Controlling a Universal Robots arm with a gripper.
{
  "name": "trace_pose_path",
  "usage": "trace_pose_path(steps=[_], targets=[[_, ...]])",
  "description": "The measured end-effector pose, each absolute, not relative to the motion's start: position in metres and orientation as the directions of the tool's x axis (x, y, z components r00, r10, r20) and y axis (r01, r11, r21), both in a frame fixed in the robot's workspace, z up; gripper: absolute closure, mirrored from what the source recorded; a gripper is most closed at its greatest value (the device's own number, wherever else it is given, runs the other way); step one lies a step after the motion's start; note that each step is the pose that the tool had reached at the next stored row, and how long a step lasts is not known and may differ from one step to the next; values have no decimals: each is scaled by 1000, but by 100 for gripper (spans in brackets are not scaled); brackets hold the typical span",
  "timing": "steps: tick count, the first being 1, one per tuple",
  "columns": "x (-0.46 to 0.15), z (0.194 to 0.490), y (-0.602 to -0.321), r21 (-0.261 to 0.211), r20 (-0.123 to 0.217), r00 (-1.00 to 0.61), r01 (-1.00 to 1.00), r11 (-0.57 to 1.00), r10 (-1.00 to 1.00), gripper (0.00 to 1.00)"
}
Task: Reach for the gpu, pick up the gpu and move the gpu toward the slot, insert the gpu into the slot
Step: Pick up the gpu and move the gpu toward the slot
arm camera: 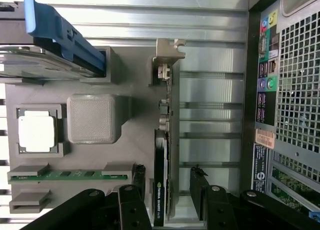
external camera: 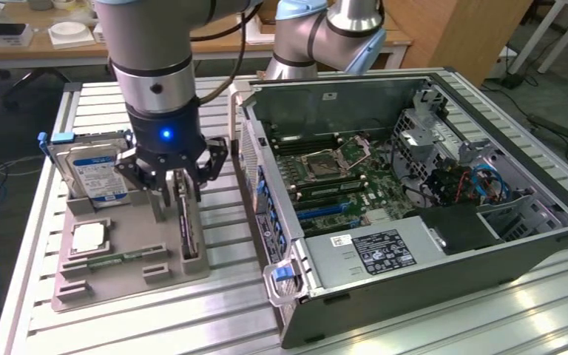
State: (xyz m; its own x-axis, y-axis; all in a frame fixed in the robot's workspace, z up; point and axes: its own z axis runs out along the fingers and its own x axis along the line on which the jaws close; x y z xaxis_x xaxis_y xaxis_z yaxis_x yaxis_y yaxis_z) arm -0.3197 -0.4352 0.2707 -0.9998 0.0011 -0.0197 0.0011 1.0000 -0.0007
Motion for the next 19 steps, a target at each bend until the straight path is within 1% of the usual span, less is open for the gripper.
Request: trace_pose_path(steps=[19], targets=[[-323, 237, -435, -1, -28, -1000, -2, 1000, -2, 51]])
